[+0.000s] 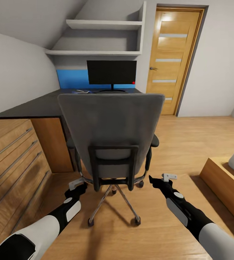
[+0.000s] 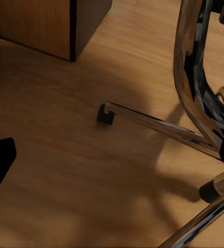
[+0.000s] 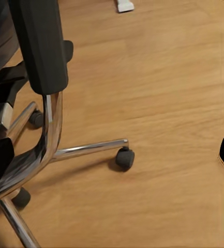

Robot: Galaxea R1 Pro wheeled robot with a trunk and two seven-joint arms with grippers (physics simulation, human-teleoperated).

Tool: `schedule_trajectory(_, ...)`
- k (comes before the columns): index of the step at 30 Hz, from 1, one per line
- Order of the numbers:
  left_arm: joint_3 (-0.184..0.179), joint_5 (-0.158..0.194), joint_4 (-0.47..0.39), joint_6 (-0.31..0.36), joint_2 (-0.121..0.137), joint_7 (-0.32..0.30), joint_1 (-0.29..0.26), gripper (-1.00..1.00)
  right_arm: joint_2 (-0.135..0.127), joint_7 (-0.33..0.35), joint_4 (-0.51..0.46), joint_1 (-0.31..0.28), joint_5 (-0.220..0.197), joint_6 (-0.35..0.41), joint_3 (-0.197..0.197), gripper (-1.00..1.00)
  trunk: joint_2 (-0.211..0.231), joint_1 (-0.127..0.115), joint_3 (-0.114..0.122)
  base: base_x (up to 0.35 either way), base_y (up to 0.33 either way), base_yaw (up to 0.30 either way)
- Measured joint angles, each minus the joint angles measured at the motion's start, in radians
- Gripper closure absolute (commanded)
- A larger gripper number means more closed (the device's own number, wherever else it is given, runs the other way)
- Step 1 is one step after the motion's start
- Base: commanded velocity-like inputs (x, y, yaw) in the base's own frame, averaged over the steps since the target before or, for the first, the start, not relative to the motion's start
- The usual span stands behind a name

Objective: In the bedroom, organize the workspace by keeping the computer under the desk, ensuring the monitor is on the desk, placing the keyboard on the desk next to the monitor, placing the mouse on the desk next to the keyboard, moving the folder from the swivel chair onto the desk next to the mouse, stacking the notebook on top of the folder with the pen on top of the notebook, and positioning the swivel chair next to the desk.

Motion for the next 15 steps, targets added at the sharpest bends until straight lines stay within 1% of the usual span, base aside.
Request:
schedule_trajectory(7,-0.002,-0.001,0.0,0.001,0.0,-0.001,0.0,-1.0,0.001,-0.001,-0.004,0.0,0.0,-0.001,0.0,-1.0,0.0,0.0,0.0,0.133,-0.201,0.015)
schedule_trajectory(11,-0.015,0.0,-0.001,0.003,0.0,-0.01,0.0,-1.0,0.002,-0.001,-0.005,0.0,0.0,-0.001,0.0,-1.0,0.0,0.0,0.0,0.035,-0.16,0.149)
schedule_trajectory(13,-0.015,-0.001,-0.001,0.004,0.0,-0.012,0.0,-1.0,0.002,-0.001,-0.006,0.0,0.0,-0.001,0.001,-1.0,0.0,0.0,0.0,0.006,-0.05,0.209)
schedule_trajectory(15,-0.015,-0.001,-0.001,0.004,0.0,-0.013,0.0,-1.0,0.002,-0.001,-0.006,0.0,0.0,-0.001,0.001,-1.0,0.0,0.0,0.0,0.0,-0.018,0.112)
